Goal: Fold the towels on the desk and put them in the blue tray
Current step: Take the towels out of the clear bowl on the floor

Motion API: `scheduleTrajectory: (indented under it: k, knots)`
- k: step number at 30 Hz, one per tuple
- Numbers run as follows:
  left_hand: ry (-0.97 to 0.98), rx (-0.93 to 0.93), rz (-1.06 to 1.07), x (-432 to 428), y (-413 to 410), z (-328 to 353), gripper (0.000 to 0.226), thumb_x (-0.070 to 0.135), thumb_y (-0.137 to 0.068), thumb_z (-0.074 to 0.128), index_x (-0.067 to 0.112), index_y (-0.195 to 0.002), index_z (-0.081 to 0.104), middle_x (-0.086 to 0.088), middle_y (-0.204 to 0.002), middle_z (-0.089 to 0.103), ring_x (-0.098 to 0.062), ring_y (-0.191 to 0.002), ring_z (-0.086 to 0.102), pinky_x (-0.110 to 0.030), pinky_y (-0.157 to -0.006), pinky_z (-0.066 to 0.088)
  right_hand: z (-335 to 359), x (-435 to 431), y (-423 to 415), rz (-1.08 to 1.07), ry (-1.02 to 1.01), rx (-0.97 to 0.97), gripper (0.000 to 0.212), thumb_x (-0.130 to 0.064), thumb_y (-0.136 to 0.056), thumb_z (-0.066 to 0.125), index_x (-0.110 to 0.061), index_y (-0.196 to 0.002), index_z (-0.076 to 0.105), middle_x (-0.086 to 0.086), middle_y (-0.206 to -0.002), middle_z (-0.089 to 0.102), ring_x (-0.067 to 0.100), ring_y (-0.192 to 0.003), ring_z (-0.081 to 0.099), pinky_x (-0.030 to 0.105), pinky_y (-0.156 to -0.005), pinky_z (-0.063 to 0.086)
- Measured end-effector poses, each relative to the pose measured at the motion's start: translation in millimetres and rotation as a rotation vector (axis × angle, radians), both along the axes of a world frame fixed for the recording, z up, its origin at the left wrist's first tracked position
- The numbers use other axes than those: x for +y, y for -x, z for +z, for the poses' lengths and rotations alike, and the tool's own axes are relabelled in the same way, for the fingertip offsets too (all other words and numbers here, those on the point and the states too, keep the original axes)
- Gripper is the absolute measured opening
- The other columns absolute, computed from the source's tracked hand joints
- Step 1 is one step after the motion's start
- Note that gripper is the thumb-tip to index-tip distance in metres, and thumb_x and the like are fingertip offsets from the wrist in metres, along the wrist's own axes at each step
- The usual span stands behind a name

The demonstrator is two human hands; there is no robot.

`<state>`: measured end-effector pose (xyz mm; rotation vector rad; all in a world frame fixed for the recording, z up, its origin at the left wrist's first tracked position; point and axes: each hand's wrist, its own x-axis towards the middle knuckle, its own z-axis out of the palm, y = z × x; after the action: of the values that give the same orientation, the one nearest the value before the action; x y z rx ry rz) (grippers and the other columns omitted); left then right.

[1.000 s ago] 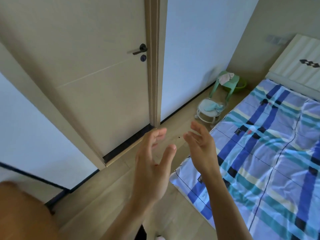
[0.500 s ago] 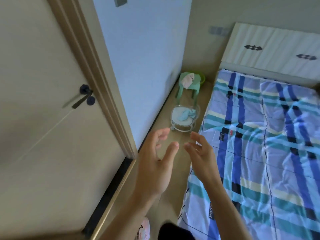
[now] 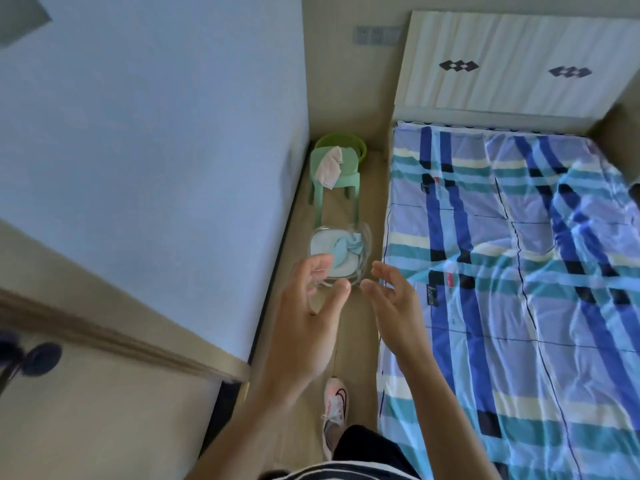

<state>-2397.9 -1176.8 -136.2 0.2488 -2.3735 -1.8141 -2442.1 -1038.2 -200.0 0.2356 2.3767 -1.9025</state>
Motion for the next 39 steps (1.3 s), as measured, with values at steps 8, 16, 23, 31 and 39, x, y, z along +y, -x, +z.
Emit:
scheduleTrajectory:
  k: [8, 16, 23, 31, 39]
  knots:
    - [0.029, -0.036, -0.001, -12.7, 175.7, -9.8, 0.027, 0.038, -0.088, 0.057, 0.031, -0.114, 0.06, 0.021, -0.114, 0.064, 0.0, -0.114, 0.06, -0.027, -0.101, 0.05, -5.9, -7.8, 168.2, -0.035, -0.031, -0.061, 0.043, -0.021, -0.097, 0.061, -0.016, -0.14, 0.054, -0.006, -0.134, 0.06, 0.009, -0.116, 0.061, -0.001, -0.074, 0.045]
    - [0.066, -0.125, -0.093, -35.0, 352.9, -71.4, 0.037, 0.038, -0.087, 0.058, 0.02, -0.118, 0.062, 0.011, -0.12, 0.065, -0.01, -0.115, 0.062, -0.043, -0.102, 0.052, -57.9, -33.8, 306.0, -0.174, -0.019, -0.147, 0.042, -0.022, -0.097, 0.062, -0.019, -0.138, 0.054, -0.008, -0.132, 0.06, 0.004, -0.114, 0.061, 0.009, -0.08, 0.047]
    - [0.107, -0.193, -0.199, -49.0, 464.0, -113.9, 0.035, 0.037, -0.089, 0.058, 0.02, -0.119, 0.062, 0.012, -0.12, 0.065, -0.008, -0.115, 0.062, -0.041, -0.102, 0.051, -105.7, -41.4, 396.0, -0.263, -0.062, -0.244, 0.044, -0.021, -0.097, 0.062, -0.016, -0.14, 0.055, -0.006, -0.136, 0.06, 0.006, -0.114, 0.062, -0.002, -0.075, 0.045]
    - [0.163, -0.302, -0.178, -54.9, 530.5, -206.3, 0.034, 0.033, -0.091, 0.059, 0.018, -0.121, 0.061, 0.009, -0.121, 0.065, -0.006, -0.114, 0.061, -0.034, -0.102, 0.05, -223.4, -54.4, 477.3, -0.215, -0.112, -0.36, 0.04, -0.022, -0.095, 0.062, -0.014, -0.134, 0.059, -0.002, -0.132, 0.064, -0.001, -0.104, 0.063, 0.001, -0.076, 0.045]
    - [0.182, -0.378, -0.156, -57.7, 570.7, -353.0, 0.035, 0.032, -0.092, 0.06, 0.017, -0.123, 0.06, 0.007, -0.122, 0.065, -0.008, -0.117, 0.06, -0.04, -0.103, 0.05, -395.4, -59.6, 525.5, -0.094, -0.237, -0.489, 0.04, -0.021, -0.095, 0.061, -0.014, -0.134, 0.058, 0.0, -0.136, 0.058, 0.012, -0.114, 0.063, 0.029, -0.094, 0.053]
